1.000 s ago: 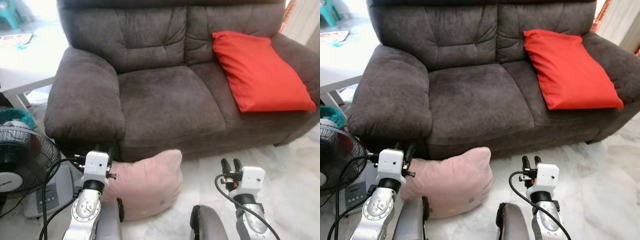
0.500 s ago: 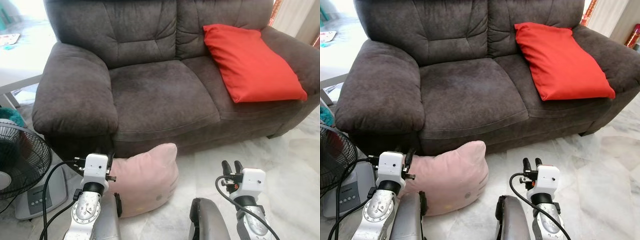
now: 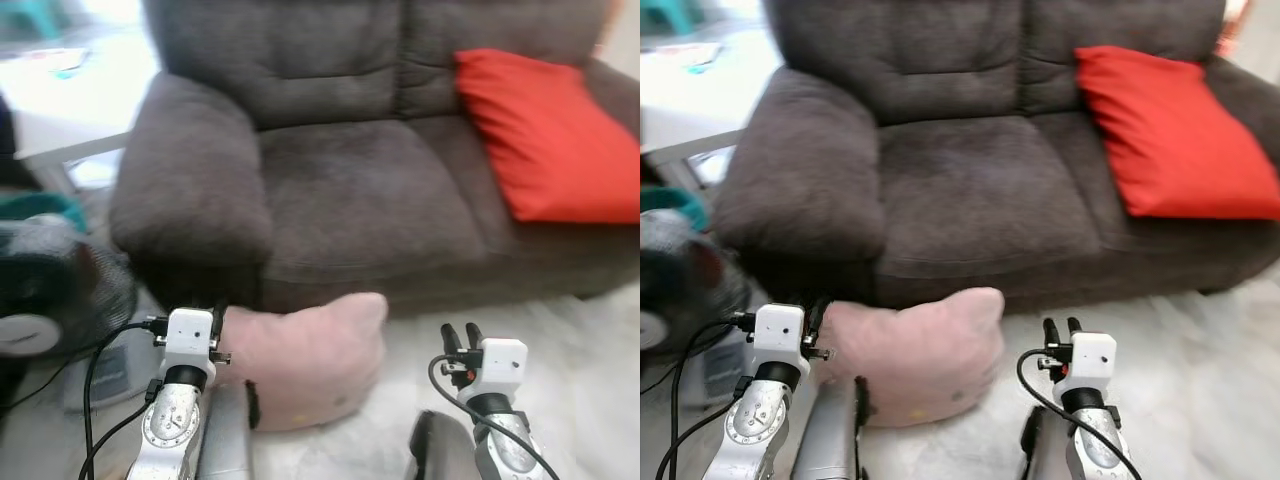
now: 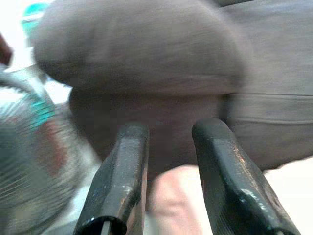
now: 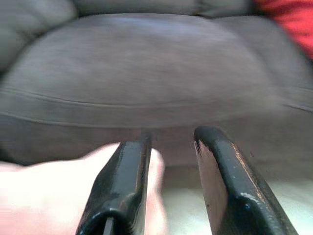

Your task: Move the pillow to the sofa from floor

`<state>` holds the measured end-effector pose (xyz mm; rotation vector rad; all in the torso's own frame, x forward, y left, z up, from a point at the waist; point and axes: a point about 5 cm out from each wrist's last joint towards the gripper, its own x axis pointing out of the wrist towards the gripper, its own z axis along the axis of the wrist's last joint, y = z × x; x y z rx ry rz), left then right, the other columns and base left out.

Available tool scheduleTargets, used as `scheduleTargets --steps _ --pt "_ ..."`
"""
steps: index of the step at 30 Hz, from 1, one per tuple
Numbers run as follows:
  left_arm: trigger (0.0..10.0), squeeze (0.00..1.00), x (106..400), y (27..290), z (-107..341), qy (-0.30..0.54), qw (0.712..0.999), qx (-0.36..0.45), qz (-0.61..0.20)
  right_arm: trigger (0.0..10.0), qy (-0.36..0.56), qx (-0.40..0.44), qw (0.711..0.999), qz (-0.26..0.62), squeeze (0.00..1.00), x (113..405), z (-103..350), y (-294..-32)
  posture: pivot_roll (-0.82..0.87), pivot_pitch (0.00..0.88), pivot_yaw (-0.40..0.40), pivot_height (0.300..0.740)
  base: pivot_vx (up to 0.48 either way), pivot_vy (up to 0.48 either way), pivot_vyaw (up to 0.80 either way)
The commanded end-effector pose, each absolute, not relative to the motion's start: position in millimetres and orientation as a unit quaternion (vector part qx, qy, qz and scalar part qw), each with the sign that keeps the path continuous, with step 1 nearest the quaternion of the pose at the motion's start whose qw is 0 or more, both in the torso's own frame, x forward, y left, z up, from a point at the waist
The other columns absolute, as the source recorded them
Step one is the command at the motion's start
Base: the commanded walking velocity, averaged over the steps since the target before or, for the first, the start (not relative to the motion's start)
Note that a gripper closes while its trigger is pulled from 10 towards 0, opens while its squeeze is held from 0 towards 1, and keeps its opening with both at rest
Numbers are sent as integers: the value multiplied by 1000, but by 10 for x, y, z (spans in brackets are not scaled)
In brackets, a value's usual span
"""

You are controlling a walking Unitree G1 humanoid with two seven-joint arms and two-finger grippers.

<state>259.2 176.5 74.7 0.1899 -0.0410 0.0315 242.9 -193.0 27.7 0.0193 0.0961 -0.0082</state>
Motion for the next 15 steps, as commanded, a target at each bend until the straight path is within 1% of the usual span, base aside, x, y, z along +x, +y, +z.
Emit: scheduleTargets --steps 1,10,15 --pt "10000 0 2587 1789 708 -8 995 94 18 10000 48 8 999 -2 0 2427 280 -1921 65 53 -56 494 0 0 463" --pt "10000 0 2590 1773 690 -2 996 91 11 10000 56 15 998 -4 0 2422 249 -1923 64 52 -55 494 0 0 0" --pt "10000 0 2592 1770 689 -2 996 89 9 10000 55 5 998 2 0 2426 253 -1924 64 52 -55 494 0 0 0"
